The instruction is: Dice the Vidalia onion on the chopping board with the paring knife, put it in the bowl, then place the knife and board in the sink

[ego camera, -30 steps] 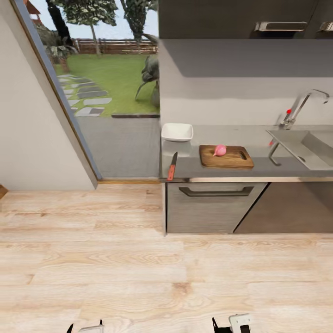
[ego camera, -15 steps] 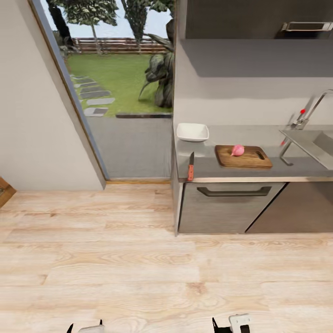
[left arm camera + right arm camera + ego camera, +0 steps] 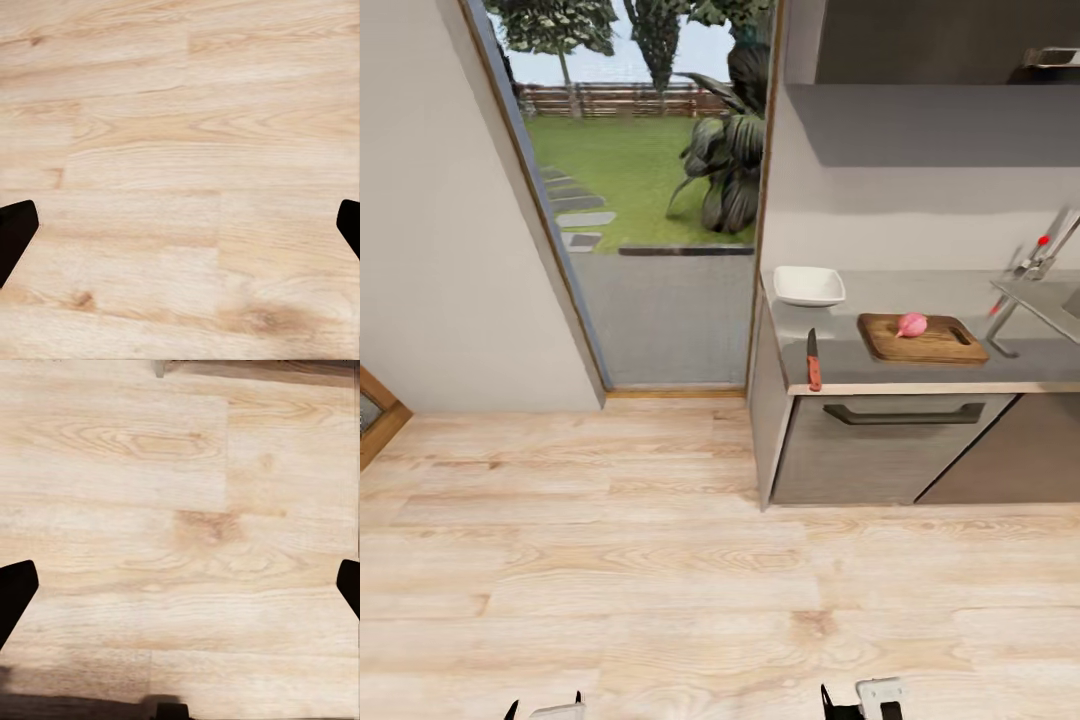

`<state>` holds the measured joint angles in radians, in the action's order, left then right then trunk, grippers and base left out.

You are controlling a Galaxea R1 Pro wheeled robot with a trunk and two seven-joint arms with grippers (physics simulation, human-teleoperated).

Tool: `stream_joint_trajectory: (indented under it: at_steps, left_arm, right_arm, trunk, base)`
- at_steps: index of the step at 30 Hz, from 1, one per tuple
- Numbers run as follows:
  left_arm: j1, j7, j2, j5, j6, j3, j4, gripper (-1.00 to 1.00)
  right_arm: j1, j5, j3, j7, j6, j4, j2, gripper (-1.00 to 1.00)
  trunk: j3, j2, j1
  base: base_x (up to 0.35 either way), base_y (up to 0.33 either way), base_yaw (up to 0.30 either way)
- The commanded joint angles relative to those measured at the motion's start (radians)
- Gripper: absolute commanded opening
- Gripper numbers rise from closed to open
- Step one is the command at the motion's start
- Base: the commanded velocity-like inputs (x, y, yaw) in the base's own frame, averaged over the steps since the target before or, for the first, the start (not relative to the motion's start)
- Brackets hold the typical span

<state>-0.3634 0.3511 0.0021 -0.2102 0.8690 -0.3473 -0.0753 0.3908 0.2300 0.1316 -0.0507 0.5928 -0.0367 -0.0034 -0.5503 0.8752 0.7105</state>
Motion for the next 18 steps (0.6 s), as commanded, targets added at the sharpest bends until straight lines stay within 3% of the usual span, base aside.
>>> stream_joint_trajectory:
  at_steps: [1, 5, 7, 8, 10, 11, 12, 14, 15, 18]
  left_arm:
    - [-0.001, 0.002, -0.001, -0.006, 0.004, -0.009, -0.003, 1.00]
    - [-0.001, 0.002, -0.001, -0.006, 0.005, -0.009, -0.003, 1.00]
    - [-0.001, 0.002, -0.001, -0.006, 0.005, -0.009, -0.003, 1.00]
    - [-0.001, 0.002, -0.001, -0.006, 0.005, -0.009, -0.003, 1.00]
    - [-0.001, 0.002, -0.001, -0.006, 0.004, -0.009, -0.003, 1.00]
    - [-0.001, 0.002, -0.001, -0.006, 0.004, -0.009, -0.003, 1.00]
    - [-0.001, 0.002, -0.001, -0.006, 0.004, -0.009, -0.003, 1.00]
    - [-0.001, 0.002, -0.001, -0.006, 0.004, -0.009, -0.003, 1.00]
    - [0.000, 0.002, -0.001, -0.006, 0.004, -0.009, -0.003, 1.00]
    - [0.000, 0.001, -0.001, -0.006, -0.001, -0.009, -0.003, 1.00]
  right_arm:
    - [0.001, 0.011, 0.007, -0.028, -0.007, -0.006, -0.001, 1.00]
    - [0.002, 0.011, 0.010, -0.128, -0.070, -0.086, -0.003, 1.00]
    - [0.002, 0.010, 0.010, -0.177, -0.131, -0.190, 0.001, 1.00]
    - [0.002, 0.008, 0.009, -0.213, -0.287, -0.372, 0.011, 1.00]
    - [0.002, 0.006, 0.009, -0.227, -0.469, -0.561, 0.019, 1.00]
    - [0.002, 0.006, 0.008, -0.229, -0.512, -0.608, 0.021, 1.00]
    - [0.002, 0.004, 0.008, -0.232, -0.633, -0.746, 0.026, 1.00]
    - [0.002, 0.004, 0.006, -0.235, -0.768, -0.913, 0.033, 1.00]
    - [0.002, 0.004, 0.005, -0.235, -0.799, -0.952, 0.037, 1.00]
    - [0.002, 0.003, 0.003, -0.236, -1.018, -1.212, 0.083, 1.00]
  trunk:
    - [-0.001, 0.001, 0.000]
    - [-0.001, 0.001, 0.000]
    - [-0.001, 0.001, 0.000]
    - [-0.001, 0.001, 0.000]
    - [-0.001, 0.001, 0.000]
    - [-0.001, 0.001, 0.000]
    - [-0.001, 0.001, 0.000]
    - [-0.001, 0.001, 0.000]
    - [-0.001, 0.001, 0.000]
    - [-0.001, 0.001, 0.000]
  base:
    - [0.000, 0.149, 0.000]
    - [0.000, 0.071, 0.000]
    - [0.000, 0.023, 0.000]
    - [0.000, 0.008, 0.000]
    - [0.000, 0.004, 0.000]
    - [0.000, 0.003, 0.000]
    - [0.000, 0.001, 0.000]
    - [0.000, 0.000, 0.000]
    - [0.000, 0.000, 0.000]
    - [0.000, 0.000, 0.000]
